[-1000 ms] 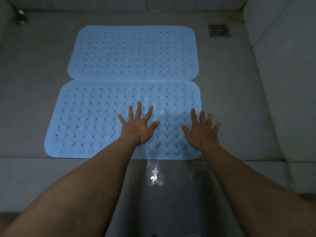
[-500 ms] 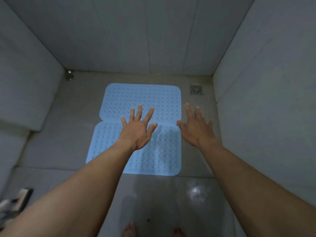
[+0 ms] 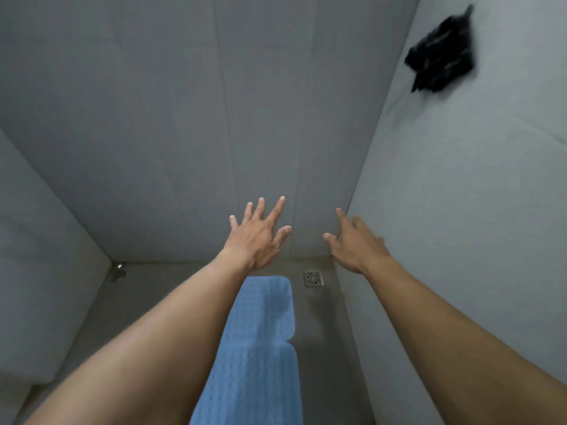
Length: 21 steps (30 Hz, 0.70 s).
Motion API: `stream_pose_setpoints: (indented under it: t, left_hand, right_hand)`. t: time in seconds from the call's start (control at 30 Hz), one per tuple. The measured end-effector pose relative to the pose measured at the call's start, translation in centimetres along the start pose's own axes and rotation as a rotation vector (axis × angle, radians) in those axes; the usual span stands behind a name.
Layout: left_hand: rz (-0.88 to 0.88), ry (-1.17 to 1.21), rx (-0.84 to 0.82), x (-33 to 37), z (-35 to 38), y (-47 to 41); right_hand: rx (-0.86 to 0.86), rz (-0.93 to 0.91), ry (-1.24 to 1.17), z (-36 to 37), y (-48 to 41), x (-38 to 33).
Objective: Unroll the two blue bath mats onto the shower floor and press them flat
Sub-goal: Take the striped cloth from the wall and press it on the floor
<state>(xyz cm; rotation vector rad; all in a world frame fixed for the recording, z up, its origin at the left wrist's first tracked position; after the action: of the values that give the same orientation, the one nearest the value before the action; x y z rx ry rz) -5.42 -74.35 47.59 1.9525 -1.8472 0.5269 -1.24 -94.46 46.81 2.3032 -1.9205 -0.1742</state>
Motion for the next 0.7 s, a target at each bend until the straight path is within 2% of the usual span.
stream_pose_setpoints:
  t: [0.23, 0.47, 0.7]
  left_hand:
    - [0.117, -0.056, -0.002, 3.4, -9.5, -6.9]
    - [0.275, -0.019, 0.008, 10.6, -14.9, -14.0]
    - [0.452, 0.043, 0.031, 18.2, -17.9, -21.9]
  right_hand:
    - [0.073, 0.080, -0.057, -9.8, -3.6, -0.7]
    - [0.168, 0.178, 0.016, -18.6, -5.1, 3.6]
    - [0.398, 0.250, 0.015, -27.3, -9.5, 8.7]
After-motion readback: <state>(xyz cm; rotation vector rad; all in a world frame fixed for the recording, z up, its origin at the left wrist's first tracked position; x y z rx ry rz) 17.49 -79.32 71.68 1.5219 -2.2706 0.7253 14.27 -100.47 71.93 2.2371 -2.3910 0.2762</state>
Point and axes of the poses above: each hand's wrist, its own y-axis away from the middle knuckle, its own z-axis out of the palm, x = y × z, the point moved 10 cm from there along -y, towards the middle knuckle, and after that the axes turned 15 degrees about y, right-handed, at the moved point
